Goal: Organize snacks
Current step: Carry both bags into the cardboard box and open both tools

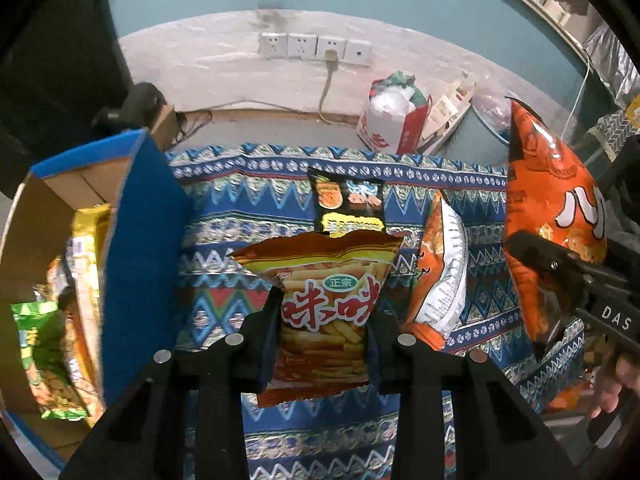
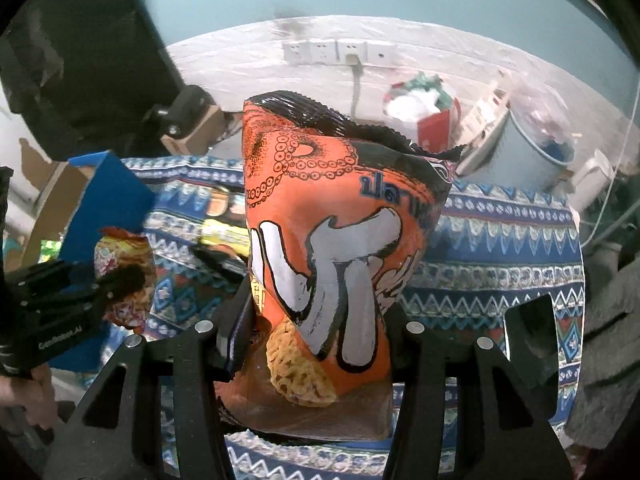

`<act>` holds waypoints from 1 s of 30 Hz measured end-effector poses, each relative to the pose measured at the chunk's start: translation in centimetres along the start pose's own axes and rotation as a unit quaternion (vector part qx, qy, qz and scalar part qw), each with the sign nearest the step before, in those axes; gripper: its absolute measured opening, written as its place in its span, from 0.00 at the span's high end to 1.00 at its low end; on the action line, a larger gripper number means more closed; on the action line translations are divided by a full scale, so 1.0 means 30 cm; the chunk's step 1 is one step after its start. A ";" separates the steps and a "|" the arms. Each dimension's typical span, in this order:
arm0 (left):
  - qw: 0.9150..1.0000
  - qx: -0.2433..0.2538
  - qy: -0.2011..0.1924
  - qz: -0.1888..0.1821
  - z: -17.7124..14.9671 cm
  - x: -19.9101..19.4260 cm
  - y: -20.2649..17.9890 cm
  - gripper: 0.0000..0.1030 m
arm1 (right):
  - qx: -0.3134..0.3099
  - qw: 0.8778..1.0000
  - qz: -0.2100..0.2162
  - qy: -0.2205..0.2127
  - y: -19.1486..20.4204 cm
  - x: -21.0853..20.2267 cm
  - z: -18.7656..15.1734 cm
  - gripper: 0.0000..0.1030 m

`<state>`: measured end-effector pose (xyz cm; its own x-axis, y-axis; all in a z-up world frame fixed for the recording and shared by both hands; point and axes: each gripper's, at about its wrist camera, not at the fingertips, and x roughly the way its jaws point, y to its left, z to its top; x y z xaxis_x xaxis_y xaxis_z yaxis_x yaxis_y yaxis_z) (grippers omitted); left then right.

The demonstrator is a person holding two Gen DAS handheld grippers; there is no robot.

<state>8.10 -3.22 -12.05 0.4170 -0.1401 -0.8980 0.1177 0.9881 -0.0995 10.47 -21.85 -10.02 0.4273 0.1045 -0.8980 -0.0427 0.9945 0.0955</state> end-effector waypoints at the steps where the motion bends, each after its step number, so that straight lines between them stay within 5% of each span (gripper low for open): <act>1: 1.000 0.002 -0.005 0.004 0.003 -0.008 0.005 0.65 | -0.004 1.000 0.004 -0.003 0.016 -0.008 0.005 0.52; 30: 0.992 -0.043 -0.101 0.065 -0.080 -0.342 0.319 0.65 | -0.090 0.990 0.104 -0.034 0.485 -0.089 0.132 0.52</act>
<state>2.78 7.83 -4.80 0.5967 -0.0127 -0.8023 -0.0228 0.9992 -0.0328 12.28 -7.66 -4.54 0.4521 0.3126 -0.8354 -0.2935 0.9365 0.1917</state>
